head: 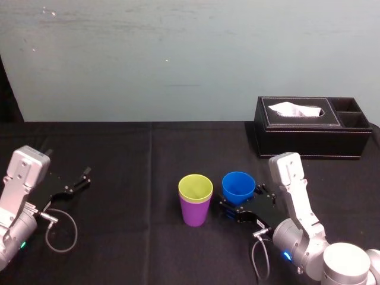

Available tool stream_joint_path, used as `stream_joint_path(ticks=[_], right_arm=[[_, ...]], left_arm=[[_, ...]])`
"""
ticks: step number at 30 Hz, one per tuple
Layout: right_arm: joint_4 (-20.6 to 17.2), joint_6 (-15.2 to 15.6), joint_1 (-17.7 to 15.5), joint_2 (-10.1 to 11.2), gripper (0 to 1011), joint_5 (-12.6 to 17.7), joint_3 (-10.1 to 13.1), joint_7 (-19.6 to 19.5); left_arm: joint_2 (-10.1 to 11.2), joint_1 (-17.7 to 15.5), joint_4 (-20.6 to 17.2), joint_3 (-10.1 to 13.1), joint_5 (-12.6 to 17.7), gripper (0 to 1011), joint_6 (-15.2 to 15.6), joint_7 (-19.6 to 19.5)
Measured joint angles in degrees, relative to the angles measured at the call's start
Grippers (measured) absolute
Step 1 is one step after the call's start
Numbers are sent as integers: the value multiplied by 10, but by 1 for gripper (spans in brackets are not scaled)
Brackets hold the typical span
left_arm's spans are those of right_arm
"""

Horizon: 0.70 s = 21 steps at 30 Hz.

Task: Stack the three plastic cups sequentially using one hand.

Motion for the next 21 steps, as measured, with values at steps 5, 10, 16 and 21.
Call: stream_joint_path(ticks=[5,10,16,21], right_arm=[[0,0,0,0,814,0,0,0],[-1,0,-1,0,737,0,0,0],[-6,0,-3,2,724,0,0,0],[-30,10,-7,8,724,0,3,2]], left_arm=[[0,0,0,0,0,1000,0,0],[0,0,0,0,0,1000,0,0],[0,0,0,0,0,1000,0,0],[0,0,0,0,0,1000,0,0]])
